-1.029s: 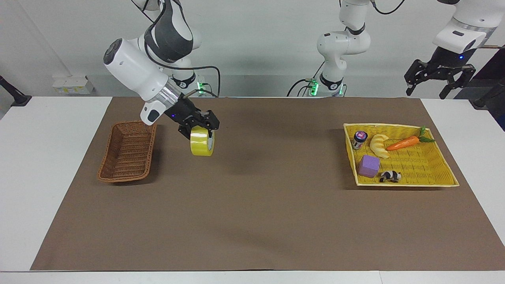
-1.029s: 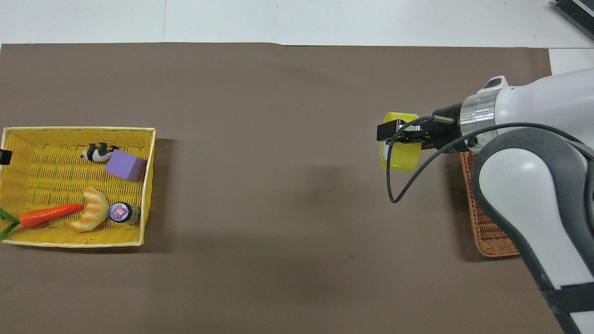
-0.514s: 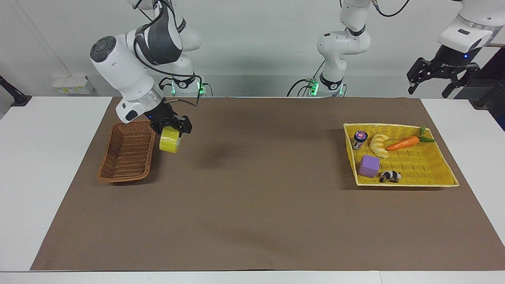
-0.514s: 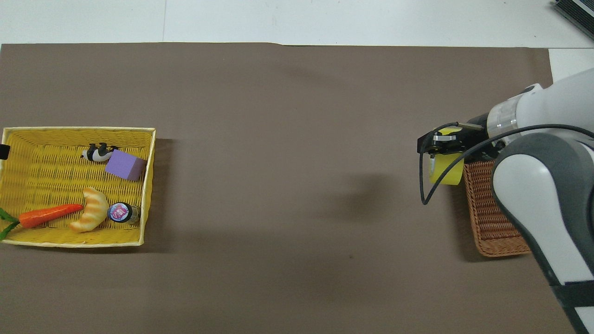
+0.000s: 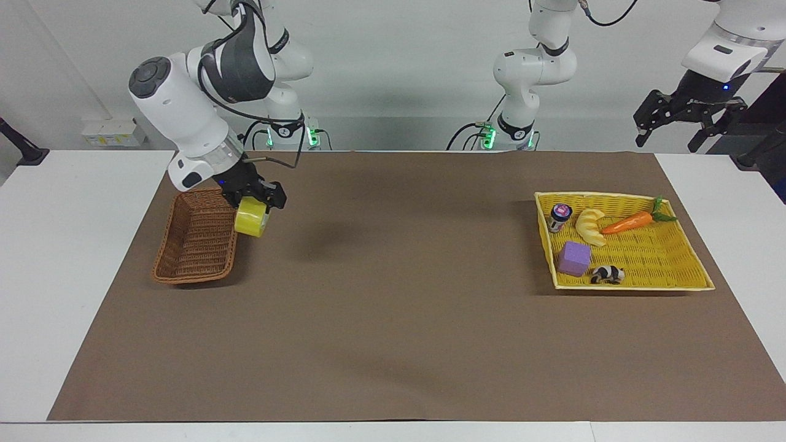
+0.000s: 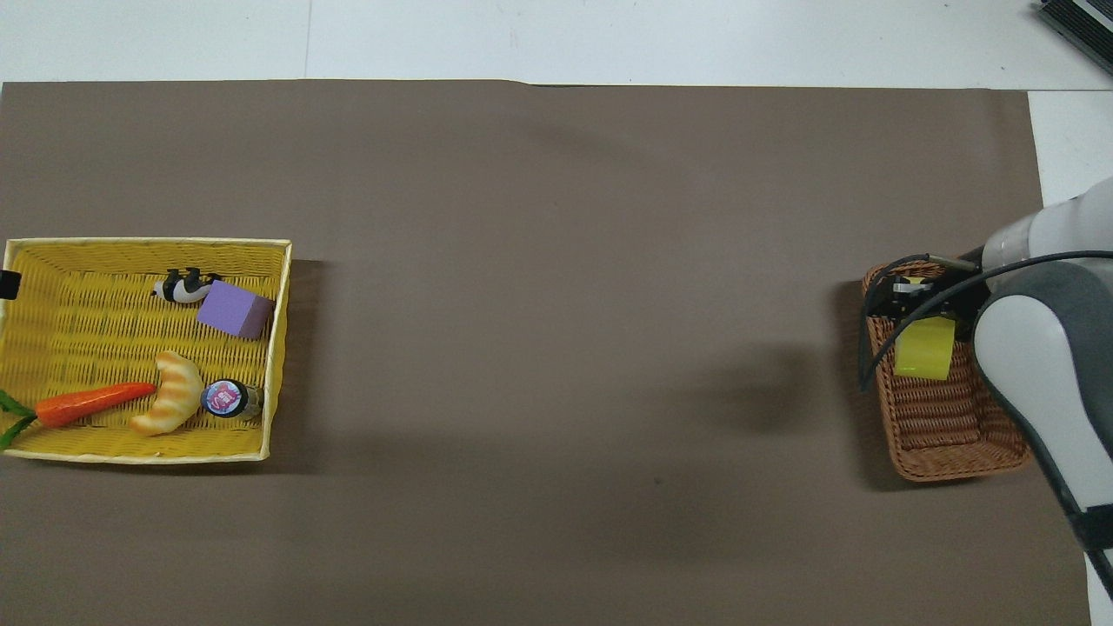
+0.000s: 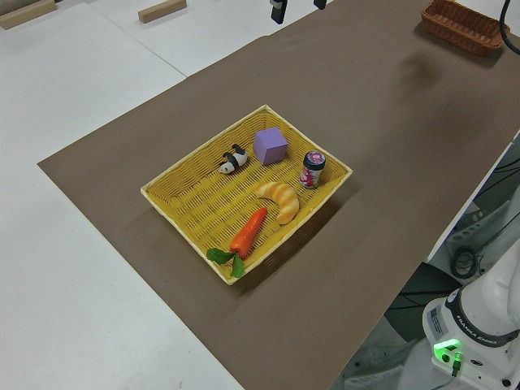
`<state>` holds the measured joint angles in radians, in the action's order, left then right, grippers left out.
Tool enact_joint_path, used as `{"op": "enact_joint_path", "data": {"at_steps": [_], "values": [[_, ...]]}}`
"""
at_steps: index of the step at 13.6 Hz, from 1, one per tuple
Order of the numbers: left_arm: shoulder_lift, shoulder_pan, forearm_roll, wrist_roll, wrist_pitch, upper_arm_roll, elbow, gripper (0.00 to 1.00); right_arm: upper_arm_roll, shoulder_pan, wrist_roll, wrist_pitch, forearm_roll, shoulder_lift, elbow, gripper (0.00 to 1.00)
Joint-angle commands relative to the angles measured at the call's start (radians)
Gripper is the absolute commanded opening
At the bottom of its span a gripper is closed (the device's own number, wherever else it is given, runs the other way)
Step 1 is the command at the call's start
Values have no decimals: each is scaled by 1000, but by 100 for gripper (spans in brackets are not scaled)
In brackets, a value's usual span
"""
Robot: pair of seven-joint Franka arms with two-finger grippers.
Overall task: Move tape to another basket
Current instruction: 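Lower the tape into the wicker basket and open the right gripper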
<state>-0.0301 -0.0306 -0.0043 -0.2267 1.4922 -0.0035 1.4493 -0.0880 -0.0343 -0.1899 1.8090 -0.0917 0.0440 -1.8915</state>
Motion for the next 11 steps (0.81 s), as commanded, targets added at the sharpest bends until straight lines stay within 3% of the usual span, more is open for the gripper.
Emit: {"op": "enact_joint_path", "data": {"at_steps": [1,7,11], "values": [[-10,-3,9,16,-23,-4,2,100,10,34,-25,4,70,-36,-66,0],[-11,-6,3,16,8,-6,14,100,11,123,30,85,180,-23,-188,0],[3,-3,1,15,37,-6,40,100,11,158,67,219,216,-3,-271,0]]}}
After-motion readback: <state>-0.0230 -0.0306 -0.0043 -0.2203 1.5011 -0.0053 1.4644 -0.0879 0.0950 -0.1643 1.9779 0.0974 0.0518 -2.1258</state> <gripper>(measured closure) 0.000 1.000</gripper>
